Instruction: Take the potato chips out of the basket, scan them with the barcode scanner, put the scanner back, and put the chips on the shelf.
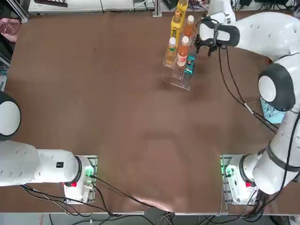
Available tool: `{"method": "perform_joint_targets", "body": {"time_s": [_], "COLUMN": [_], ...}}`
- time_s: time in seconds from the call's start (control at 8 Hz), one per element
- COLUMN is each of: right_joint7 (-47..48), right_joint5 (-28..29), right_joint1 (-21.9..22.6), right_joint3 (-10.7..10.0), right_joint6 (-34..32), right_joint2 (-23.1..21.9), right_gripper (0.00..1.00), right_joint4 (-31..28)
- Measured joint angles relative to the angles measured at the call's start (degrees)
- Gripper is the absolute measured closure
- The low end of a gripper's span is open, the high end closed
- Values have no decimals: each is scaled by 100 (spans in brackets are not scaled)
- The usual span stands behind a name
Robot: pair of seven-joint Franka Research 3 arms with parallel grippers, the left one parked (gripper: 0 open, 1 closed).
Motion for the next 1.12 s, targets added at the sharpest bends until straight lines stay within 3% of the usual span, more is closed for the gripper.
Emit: {"method": "perform_joint_targets", "body": {"time_s": [0.25, 0.5, 1.12], "right_joint7": [-940, -1574, -2032], "right_joint5": [0, 1, 0], "right_joint1": [-668, -1259, -1789], "right_joint3": [-25, -35, -39], "right_joint6": [-424, -1381, -3812], "right_joint2": [-353, -636, -734], "right_gripper": [0, 0, 0], "right_joint4": [81, 514, 2415]}}
